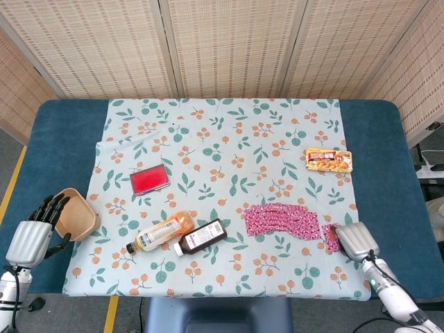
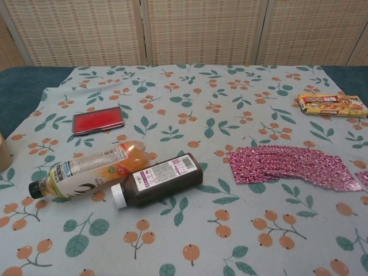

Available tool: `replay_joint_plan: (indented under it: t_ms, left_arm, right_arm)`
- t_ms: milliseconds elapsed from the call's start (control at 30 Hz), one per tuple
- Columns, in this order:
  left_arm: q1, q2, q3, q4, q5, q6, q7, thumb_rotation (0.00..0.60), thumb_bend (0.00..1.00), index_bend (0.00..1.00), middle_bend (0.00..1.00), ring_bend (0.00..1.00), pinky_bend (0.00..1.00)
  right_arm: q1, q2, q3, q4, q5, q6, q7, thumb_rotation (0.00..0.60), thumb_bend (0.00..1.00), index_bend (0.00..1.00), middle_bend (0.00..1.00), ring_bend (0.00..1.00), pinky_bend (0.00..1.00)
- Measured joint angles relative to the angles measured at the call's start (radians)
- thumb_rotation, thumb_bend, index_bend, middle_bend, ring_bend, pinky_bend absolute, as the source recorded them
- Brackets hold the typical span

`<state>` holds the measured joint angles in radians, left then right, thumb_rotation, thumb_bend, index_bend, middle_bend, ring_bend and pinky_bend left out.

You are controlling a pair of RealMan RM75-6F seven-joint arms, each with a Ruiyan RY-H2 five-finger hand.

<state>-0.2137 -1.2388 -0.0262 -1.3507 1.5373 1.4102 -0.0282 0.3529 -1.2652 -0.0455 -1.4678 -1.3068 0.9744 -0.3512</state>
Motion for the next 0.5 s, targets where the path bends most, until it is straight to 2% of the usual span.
replay_joint_plan:
  t_ms: [500]
  left_arm:
    - [-0.001,0.000,0.000,0.000,-0.002,-0.005,0.002,0.600,0.37,0.05,0.06,0.06,0.32]
  right_arm:
    - [0.000,0.034,-0.008,-0.058,0.092,-0.010,-0.120,0.600,1.00,0.57,0.80,0.74,0.87]
